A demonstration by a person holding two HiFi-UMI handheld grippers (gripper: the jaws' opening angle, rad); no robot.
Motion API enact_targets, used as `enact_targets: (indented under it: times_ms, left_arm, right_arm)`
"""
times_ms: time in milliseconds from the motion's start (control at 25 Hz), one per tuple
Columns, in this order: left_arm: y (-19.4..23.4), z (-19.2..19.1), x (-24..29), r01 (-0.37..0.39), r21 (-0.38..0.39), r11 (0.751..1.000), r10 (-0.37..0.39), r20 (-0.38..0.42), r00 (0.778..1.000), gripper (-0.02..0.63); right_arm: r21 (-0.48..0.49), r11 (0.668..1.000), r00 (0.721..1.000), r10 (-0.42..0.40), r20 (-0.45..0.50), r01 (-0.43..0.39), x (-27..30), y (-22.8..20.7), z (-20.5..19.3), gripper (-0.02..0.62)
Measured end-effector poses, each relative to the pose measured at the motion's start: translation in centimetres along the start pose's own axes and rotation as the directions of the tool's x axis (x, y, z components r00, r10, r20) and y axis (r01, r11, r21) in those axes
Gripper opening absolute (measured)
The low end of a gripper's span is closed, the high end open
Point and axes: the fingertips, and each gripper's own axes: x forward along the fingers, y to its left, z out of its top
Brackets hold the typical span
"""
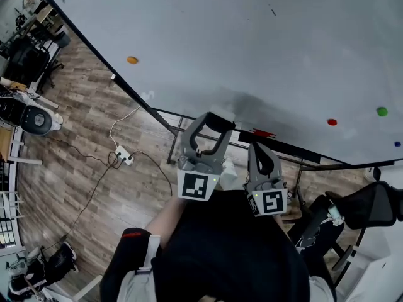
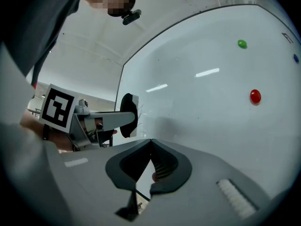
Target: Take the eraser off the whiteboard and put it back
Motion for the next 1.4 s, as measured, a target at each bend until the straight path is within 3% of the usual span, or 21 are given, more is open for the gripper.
enact_targets:
  times_ms: [160,520,1120,1280,1400]
  left_arm:
    - [0.1,0.3,1.4,0.002,0.008,1.0,-0.002,0.012,1.0,0.229]
    - [0.1,-1.0,3.7,-0.038,-0.091,0.995,0.034,-0.045,0.998,0.229]
    - [-0.4,-1.1,6.0,-0.019,-0.022,1.0,0.018,-0.024,1.0,0.229]
    - [-0.4,-2.0,6.0,-0.043,-0.079,0.996,0.038,-0.068,0.997,0.229]
    - [-0.2,-1.9,6.2,-0.051,-0.07,0.996,0.046,-0.063,0.997,0.229]
  right_arm:
    - [-0.005,1.0,1.0,-0.028,0.0,0.028,0.2,-1.2,0.2,0.002]
    - [-0.004,0.997,0.997,-0.079,0.001,0.079,0.1,-3.6,-0.1,0.002]
    - [-0.016,0.993,0.993,-0.12,-0.006,0.12,-0.2,-5.8,-0.5,0.002]
    - [-0.009,0.993,0.993,-0.12,-0.005,0.12,-0.1,-5.9,-0.5,0.002]
    - [-0.019,0.993,0.993,-0.116,-0.006,0.116,-0.1,-5.9,-0.6,0.002]
